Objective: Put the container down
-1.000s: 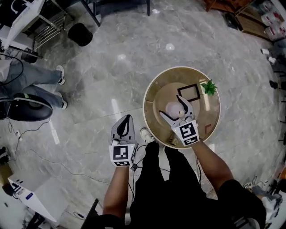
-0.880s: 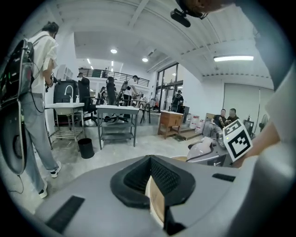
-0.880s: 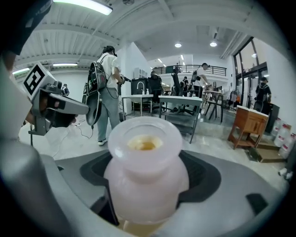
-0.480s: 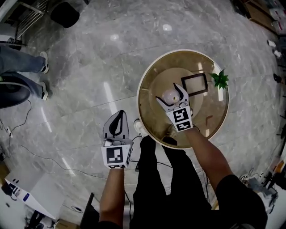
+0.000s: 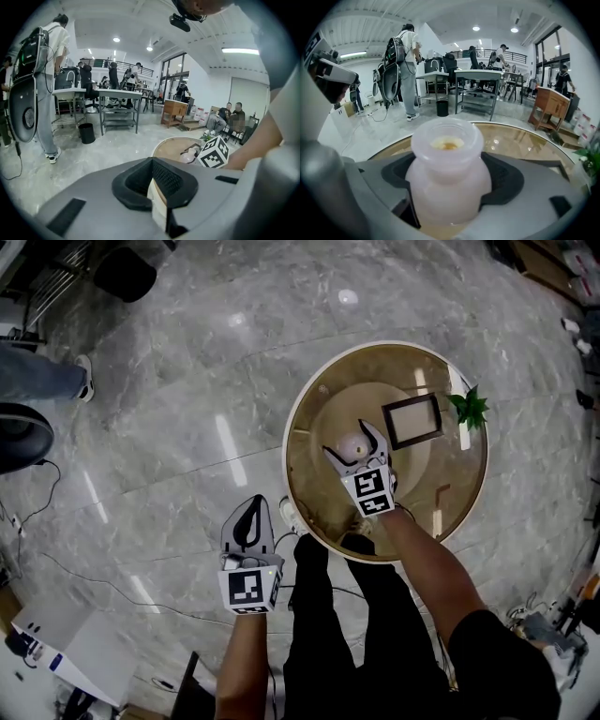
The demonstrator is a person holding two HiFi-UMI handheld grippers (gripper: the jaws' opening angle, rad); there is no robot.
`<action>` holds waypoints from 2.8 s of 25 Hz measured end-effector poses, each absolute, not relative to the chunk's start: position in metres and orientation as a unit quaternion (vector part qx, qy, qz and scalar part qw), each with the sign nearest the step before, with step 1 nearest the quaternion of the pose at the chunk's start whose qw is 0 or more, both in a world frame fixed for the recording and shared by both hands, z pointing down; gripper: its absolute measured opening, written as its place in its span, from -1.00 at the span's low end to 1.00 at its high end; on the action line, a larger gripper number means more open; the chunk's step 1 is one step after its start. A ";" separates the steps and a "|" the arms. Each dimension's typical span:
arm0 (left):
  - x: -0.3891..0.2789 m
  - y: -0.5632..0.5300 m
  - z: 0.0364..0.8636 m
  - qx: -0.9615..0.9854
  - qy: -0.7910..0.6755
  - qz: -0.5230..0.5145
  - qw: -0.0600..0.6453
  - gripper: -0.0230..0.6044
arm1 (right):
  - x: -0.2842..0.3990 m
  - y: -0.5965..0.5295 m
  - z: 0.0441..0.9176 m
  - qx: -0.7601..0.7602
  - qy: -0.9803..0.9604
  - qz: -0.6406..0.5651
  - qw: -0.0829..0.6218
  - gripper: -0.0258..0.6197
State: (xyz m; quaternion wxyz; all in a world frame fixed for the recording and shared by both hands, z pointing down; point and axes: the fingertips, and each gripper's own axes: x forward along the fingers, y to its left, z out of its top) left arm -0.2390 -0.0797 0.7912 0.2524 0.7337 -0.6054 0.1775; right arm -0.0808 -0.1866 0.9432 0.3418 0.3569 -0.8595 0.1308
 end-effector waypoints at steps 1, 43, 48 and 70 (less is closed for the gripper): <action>-0.239 -0.081 0.791 0.733 -0.608 0.175 0.249 -0.95 | -0.080 -0.186 0.946 0.358 -0.857 0.132 0.346 0.37; -0.152 -0.084 0.531 0.774 -0.600 0.109 0.171 -0.95 | -0.011 -0.104 0.505 0.354 -0.924 0.033 0.141 -0.70; -0.149 -0.072 0.503 0.772 -0.601 0.088 0.190 -0.95 | -0.002 -0.090 0.464 0.360 -0.925 0.018 0.116 -0.85; -0.128 -0.061 0.427 0.783 -0.604 0.016 0.147 -0.95 | 0.024 -0.077 0.374 0.398 -0.915 -0.039 0.049 -0.92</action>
